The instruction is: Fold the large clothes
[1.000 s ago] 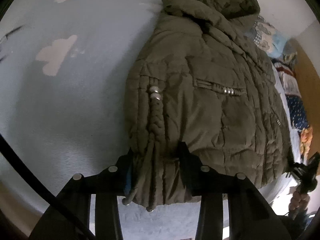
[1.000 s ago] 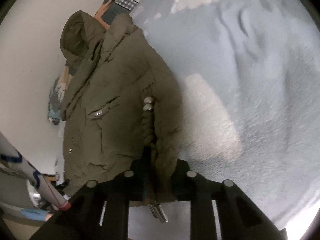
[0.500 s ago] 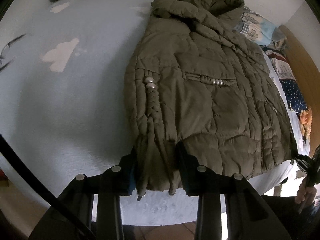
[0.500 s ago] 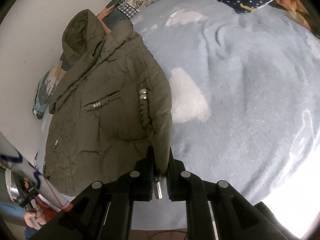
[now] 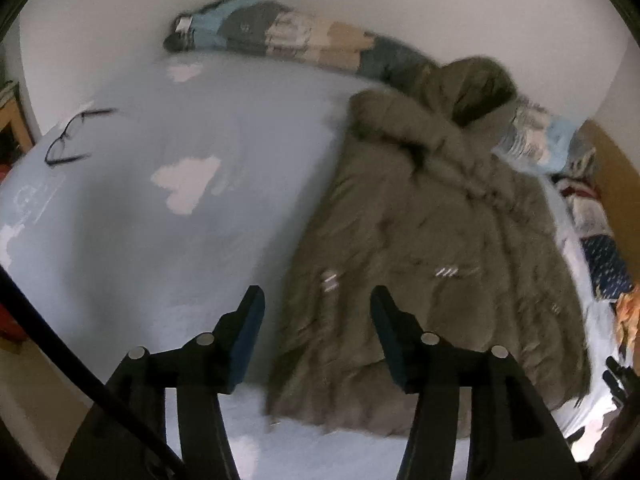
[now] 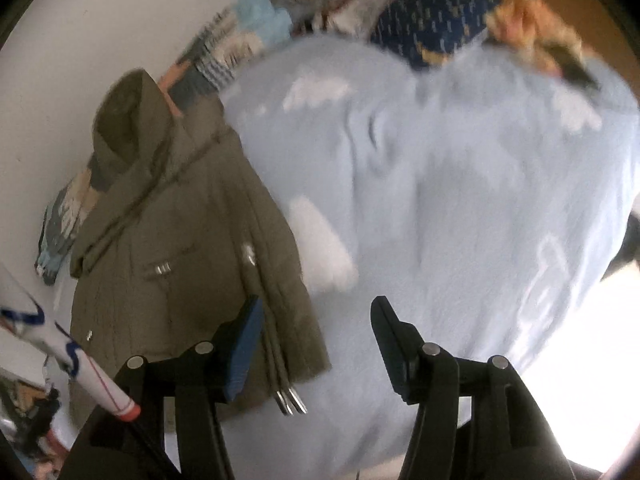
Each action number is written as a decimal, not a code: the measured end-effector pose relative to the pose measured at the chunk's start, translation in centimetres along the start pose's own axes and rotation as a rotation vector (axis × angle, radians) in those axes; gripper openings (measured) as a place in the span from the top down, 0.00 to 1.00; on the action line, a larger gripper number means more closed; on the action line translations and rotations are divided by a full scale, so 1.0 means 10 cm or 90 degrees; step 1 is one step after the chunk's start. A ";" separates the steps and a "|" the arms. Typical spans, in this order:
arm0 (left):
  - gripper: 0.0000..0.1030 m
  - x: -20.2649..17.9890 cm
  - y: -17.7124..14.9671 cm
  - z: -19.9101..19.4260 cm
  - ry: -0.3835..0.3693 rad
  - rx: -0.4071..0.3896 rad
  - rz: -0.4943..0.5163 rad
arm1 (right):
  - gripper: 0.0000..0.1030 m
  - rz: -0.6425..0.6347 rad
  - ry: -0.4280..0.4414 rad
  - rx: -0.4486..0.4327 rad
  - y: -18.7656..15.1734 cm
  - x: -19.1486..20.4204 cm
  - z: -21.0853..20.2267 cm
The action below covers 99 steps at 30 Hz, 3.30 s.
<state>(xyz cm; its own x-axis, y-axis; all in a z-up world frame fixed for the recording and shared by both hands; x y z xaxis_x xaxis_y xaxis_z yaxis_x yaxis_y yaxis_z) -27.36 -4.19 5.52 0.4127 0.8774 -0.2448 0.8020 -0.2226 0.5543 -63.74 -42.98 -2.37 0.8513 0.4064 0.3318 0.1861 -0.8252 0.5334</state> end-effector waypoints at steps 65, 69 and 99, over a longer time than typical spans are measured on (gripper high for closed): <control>0.21 -2.45 1.10 -4.37 -0.204 -0.358 0.146 | 0.24 -0.209 0.298 -0.373 1.07 2.95 -4.76; 0.21 -2.39 1.04 -3.71 -0.195 -0.303 0.127 | 0.24 -0.207 0.292 -0.332 1.03 2.95 -4.30; 0.21 -2.95 3.53 1.22 -0.016 -0.056 0.271 | 0.24 -0.254 0.131 -0.040 3.23 3.47 0.16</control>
<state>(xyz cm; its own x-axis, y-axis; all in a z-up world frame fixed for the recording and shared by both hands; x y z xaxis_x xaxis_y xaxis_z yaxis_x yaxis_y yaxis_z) -5.97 -43.08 22.63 0.7101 0.7041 0.0006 0.5191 -0.5242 0.6750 -27.39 -56.14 25.12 0.6025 0.7626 0.2355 0.4443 -0.5656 0.6948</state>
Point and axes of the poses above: each gripper's, at about its wrist camera, not at the fingertips, and z roughly the way its jaws point, x to its left, y to its top, the point moved 10 cm from there along z, roughly the way its jaws point, and after that the axes turned 2 degrees about -z, right-handed, at the moved point
